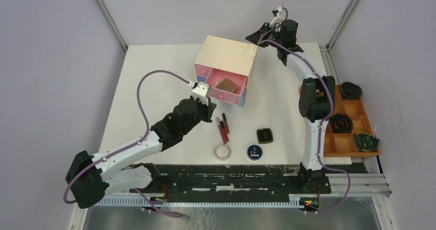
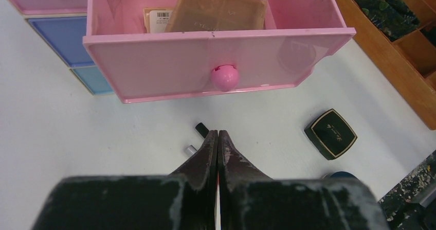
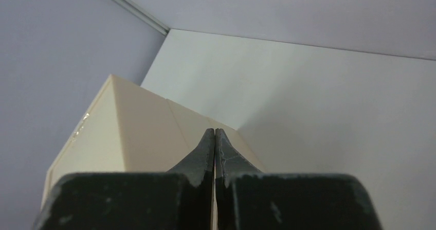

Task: Organize the makeup
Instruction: Close the drawer in the storage box.

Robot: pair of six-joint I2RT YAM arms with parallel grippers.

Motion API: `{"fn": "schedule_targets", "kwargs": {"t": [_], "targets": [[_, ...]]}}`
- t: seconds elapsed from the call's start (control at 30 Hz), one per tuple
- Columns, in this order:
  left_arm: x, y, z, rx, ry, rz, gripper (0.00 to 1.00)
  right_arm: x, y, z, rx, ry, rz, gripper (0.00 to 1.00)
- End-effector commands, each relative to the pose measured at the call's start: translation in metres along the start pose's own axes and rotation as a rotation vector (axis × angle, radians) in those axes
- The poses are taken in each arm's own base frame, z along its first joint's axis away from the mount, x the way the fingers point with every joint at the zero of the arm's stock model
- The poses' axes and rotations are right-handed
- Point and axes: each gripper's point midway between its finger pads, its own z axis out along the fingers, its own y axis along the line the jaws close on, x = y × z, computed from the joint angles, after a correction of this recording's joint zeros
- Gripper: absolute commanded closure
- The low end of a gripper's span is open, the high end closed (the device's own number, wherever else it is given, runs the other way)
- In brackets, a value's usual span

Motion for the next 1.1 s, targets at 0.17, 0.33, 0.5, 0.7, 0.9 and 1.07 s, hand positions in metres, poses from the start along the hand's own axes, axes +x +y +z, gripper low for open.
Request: {"fn": "schedule_targets", "kwargs": {"t": [0.17,0.33,0.5,0.7,0.9,1.07], "targets": [[-0.034,-0.004,0.004,0.008,-0.104,0.011,0.97,0.006,0.038,-0.014,-0.219,0.016,0.073,0.99],[-0.040,-0.005,0.012,-0.002,-0.110,0.042,0.97,0.019,0.036,-0.017,-0.228,0.049,0.093,0.99],[-0.047,-0.007,0.021,-0.006,-0.130,0.075,0.97,0.026,0.037,-0.018,-0.243,0.080,0.108,0.99],[-0.050,-0.005,0.035,-0.030,-0.142,0.138,0.97,0.029,0.041,-0.021,-0.271,0.106,0.107,1.00],[-0.060,0.005,0.044,-0.092,-0.196,0.192,0.97,0.036,0.039,-0.020,-0.279,0.125,0.114,0.99],[-0.072,0.004,0.057,-0.113,-0.217,0.241,0.97,0.040,0.039,-0.020,-0.291,0.140,0.117,1.00]]}}
